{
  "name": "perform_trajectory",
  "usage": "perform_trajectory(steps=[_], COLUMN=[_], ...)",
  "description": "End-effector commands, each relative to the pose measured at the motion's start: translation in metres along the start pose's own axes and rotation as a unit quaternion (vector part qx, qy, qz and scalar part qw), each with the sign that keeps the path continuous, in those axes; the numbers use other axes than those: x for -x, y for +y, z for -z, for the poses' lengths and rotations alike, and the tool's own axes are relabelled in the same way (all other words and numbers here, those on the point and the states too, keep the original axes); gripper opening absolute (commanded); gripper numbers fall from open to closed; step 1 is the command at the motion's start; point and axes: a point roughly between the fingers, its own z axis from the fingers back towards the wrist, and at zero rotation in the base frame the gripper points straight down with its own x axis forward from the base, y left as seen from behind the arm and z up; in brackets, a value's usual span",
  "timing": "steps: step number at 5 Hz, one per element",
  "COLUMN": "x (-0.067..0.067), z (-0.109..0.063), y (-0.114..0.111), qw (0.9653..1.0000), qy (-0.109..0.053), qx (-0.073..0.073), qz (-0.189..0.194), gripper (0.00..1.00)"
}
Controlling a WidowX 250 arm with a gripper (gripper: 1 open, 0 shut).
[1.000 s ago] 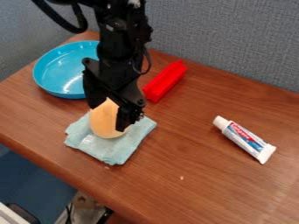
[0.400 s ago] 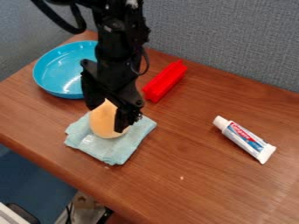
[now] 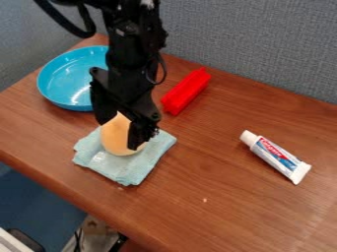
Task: Put the toothpaste on the blue plate
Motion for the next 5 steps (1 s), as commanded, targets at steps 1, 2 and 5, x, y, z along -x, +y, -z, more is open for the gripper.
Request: perform_trajectory(steps=[1, 2, 5], x=[-0.003, -0.003, -0.005], z=[-0.005, -0.009, -0.023], y=[0.005, 0.005, 0.005], qw=[0.9999, 0.9999, 0.9998], qy=[-0.008, -0.009, -0.015], qx=[-0.001, 0.002, 0.007], qz=[-0.008, -0.008, -0.007], gripper=[1.0, 1.0, 1.0])
